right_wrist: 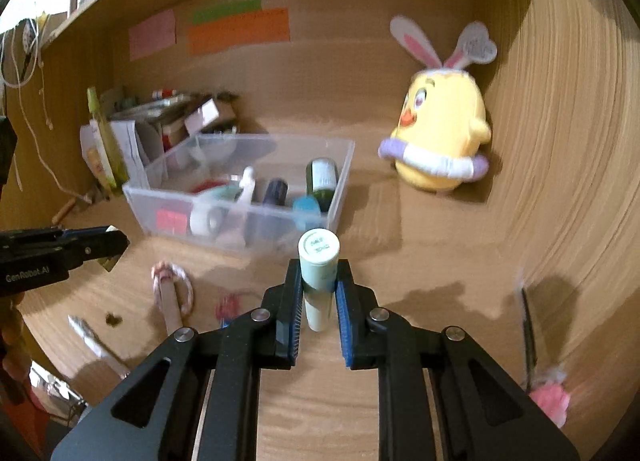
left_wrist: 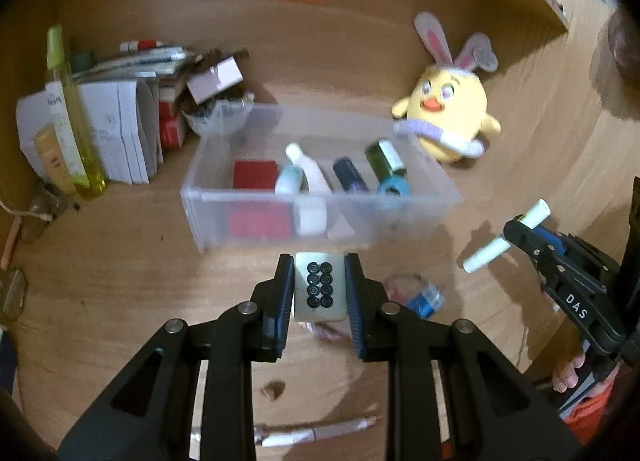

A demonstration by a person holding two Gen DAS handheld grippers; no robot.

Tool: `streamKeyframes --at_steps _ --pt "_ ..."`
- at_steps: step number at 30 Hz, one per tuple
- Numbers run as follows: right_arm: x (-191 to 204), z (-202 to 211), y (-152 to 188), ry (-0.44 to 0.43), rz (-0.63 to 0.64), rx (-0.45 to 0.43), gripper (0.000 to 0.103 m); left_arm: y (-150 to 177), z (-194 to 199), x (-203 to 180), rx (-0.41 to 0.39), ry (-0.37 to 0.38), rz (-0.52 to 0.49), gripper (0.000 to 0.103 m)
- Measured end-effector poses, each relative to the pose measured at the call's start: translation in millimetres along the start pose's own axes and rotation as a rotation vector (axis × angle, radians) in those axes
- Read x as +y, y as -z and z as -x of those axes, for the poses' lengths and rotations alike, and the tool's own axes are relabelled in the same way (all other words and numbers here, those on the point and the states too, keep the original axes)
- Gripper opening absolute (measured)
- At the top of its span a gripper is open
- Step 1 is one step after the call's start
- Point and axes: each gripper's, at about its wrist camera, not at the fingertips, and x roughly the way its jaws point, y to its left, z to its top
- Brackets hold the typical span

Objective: Organize objects
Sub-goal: 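Carry the white block and marker over the clear box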

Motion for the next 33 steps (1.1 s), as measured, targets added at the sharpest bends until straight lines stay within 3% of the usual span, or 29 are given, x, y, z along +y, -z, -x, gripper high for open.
streamKeyframes --at_steps 7,19,33 --pt "0.5 4.2 -31.0 -0.005 0.01 -0.079 0.014 -25.0 4.0 5.2 -0.056 0.002 0.018 0.025" --pt "4.2 -8.7 -65.3 -0.024 0.02 -0.126 0.014 -63.0 0.0 16.0 -0.12 -0.015 0.029 0.025" --pt "15.5 -60.2 -76.4 0.015 0.092 -0.055 0.014 -72.2 -54.7 41.9 -0.026 -0.021 0.094 0.025"
